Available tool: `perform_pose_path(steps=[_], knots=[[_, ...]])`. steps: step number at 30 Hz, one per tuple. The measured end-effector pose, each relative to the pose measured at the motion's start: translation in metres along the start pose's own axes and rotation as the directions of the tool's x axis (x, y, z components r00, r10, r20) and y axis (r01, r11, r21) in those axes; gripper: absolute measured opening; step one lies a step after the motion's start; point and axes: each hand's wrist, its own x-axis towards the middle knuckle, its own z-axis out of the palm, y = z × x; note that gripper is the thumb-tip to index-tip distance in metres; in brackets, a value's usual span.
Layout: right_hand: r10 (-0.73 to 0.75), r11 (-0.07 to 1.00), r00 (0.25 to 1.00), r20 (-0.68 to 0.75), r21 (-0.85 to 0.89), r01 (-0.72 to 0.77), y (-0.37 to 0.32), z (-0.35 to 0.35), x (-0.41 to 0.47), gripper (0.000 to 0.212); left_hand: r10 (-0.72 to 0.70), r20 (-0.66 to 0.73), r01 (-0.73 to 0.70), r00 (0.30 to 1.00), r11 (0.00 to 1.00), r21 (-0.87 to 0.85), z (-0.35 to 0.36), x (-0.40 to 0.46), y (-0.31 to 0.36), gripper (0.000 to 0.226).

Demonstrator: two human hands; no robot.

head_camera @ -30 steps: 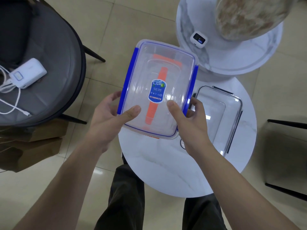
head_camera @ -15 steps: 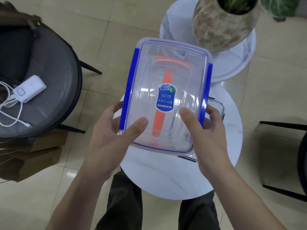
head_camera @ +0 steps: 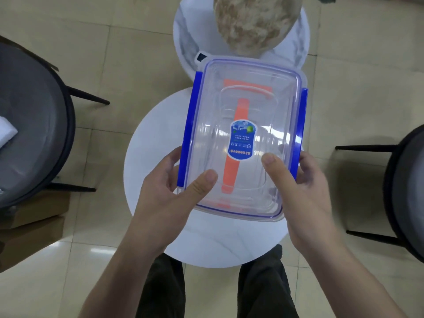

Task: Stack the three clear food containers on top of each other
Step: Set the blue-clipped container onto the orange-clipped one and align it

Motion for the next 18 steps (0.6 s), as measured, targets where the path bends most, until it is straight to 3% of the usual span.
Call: perform_pose_path(steps=[8,13,18], knots=[[0.052,0.999,0.998,-0.034,0.006,-0.052,0.023,-0.025,0.008,0.065,-0.053,0.018,0.052,0.998,0.998,0.045,0.025,0.006,-0.019,0.064],[0.083,0.996,0.996,-0.027,-0.018,-0.083,0.039,-0.026,0.015,0.058,-0.090,0.023,0.088,0.996,0.994,0.058,0.029,0.009,-0.032,0.059],[0.073,0.997,0.997,-0.026,-0.035,-0.074,0.047,-0.029,0.020,0.067,-0.091,0.038,0.087,0.995,0.993,0.085,0.030,0.015,-0.036,0.060]])
